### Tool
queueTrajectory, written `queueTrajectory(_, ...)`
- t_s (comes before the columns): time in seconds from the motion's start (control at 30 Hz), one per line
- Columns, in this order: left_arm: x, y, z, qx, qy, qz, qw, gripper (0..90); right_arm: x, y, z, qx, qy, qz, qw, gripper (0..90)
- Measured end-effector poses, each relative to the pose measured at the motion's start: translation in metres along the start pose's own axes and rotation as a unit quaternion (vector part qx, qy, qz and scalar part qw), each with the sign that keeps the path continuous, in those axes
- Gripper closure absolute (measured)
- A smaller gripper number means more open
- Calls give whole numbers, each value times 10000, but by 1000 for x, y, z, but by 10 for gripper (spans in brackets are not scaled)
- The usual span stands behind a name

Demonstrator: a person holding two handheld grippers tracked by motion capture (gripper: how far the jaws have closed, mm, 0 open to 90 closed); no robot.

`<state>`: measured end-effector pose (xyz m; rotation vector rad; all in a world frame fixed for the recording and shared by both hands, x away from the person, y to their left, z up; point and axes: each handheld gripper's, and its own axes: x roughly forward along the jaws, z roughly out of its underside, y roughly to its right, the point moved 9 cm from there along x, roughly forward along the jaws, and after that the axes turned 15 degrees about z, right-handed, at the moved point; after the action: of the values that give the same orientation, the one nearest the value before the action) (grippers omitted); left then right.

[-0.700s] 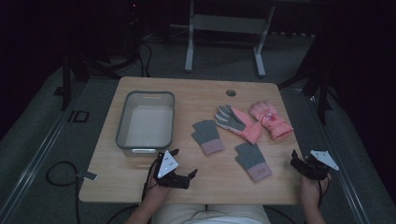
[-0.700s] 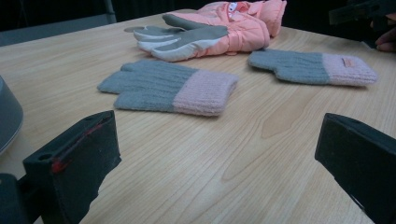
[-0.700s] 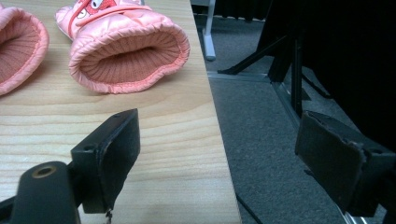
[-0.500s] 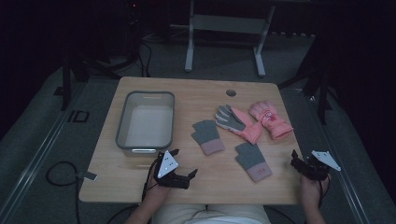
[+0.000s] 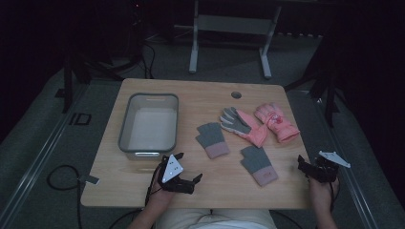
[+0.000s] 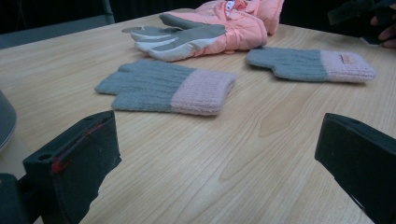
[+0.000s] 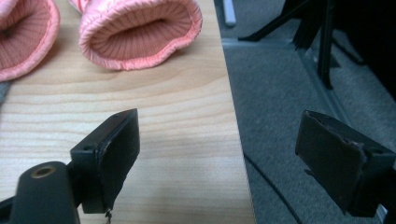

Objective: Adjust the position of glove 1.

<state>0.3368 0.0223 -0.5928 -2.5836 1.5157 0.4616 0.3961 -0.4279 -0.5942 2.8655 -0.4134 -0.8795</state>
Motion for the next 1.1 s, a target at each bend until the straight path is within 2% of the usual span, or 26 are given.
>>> queueTrajectory(0.2,0,-1,0,-40,14,-3,10000,0,-1,0,-6,-79,-139,-138,9998,135)
queueTrajectory(0.4,-1,-1,0,-49,33,22,10000,0,-8,-3,-19,-44,-67,-268,9996,130)
queueTrajectory(0.53,0,-1,0,-65,31,32,10000,0,-12,-6,-31,-135,4,-284,9995,134)
queueTrajectory(0.63,0,-1,0,-40,24,31,10000,0,-15,-11,-39,-159,16,-349,9993,143)
queueTrajectory(0.77,0,-1,0,-70,48,45,10000,0,-18,-21,-48,-130,21,-581,9982,143)
queueTrajectory(0.87,0,0,0,-50,44,52,10000,0,-21,-29,-54,-94,-55,-853,9963,143)
queueTrajectory(0.93,0,0,0,-55,44,58,10000,0,-23,-34,-58,-186,-51,-919,9956,143)
queueTrajectory(1.0,0,0,0,-66,50,59,9999,0,-22,-39,-62,-242,-118,-871,9958,141)
queueTrajectory(1.1,-1,-1,0,-91,64,77,9999,0,-24,-49,-68,-246,-114,-1070,9939,127)
